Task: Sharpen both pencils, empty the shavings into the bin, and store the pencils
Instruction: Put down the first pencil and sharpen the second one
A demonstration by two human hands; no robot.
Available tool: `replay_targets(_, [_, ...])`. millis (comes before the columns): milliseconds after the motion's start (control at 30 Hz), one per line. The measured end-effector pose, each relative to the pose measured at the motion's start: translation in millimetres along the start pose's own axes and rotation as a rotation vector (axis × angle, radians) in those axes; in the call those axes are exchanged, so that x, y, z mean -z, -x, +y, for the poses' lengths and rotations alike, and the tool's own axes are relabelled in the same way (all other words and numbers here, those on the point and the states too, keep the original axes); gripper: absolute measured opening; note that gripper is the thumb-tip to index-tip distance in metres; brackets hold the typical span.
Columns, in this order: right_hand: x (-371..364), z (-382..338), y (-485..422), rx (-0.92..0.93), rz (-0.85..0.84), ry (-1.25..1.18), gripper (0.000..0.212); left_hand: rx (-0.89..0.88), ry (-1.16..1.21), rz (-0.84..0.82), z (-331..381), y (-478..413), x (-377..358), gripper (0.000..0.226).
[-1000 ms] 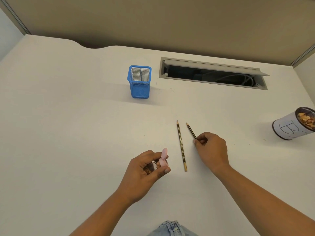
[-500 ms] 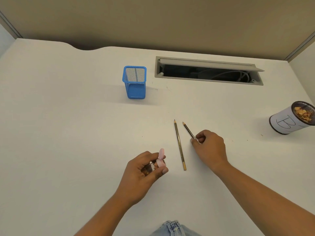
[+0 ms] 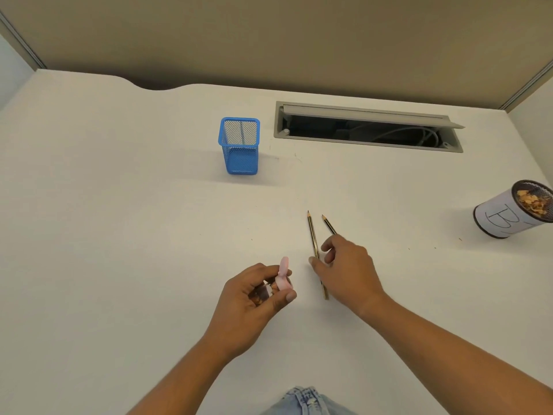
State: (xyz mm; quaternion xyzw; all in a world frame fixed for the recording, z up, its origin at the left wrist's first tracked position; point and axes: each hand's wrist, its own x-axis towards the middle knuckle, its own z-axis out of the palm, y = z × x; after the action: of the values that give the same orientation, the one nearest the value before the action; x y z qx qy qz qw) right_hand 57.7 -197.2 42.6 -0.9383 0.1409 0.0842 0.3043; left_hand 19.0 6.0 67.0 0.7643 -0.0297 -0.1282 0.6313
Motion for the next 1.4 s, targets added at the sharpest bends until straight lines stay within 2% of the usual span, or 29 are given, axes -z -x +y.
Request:
replay_targets(233, [-3.9,-3.5,8.1,0.023,-0.070,0.103,0.022,0.006,-0.030,0.019,7.8,11.2,3.2,0.019])
replay_targets(367, [17.4,-9.5,21.1,0.020,-0.073,-0.066,0.014,0.016,0.013,0.023,16.3,20.6,5.6,0.025])
replay_targets(467, [47.0,-17.2,45.4,0.092,-0.113,-0.263,0.024,-0.003,0.043,0.054,25.4,28.0,8.1,0.027])
replay_targets(600, [92.3,-20.3,84.3,0.233,-0.145,-0.273,0.026,-0.024,0.102,0.063,31.6,31.6,15.7,0.023])
replay_targets(767, [123.1,-27.4,111.0,0.386,-0.086,-0.136,0.006,-0.048,0.042,0.028,28.3,35.5,23.2,0.022])
replay_targets(900, [129.9,-27.0,114.2,0.422,-0.034,0.013,0.019,-0.068,0.072,0.047,32.1,36.9,25.2,0.024])
replay_targets(1067, [133.1,-33.5,113.4,0.468,-0.003,0.161,0.022,-0.127,0.023,0.026,40.5,37.2,25.5,0.024])
replay_targets(1233, [136.1,-40.4,113.5,0.542,-0.009,0.328,0.011,-0.193,-0.045,0.011,41.7,37.0,24.4,0.025])
replay_targets(1400, [141.9,-46.6,115.9,0.675,-0.037,0.465,0.005,-0.234,-0.265,-0.029,43.3,40.9,28.2,0.028])
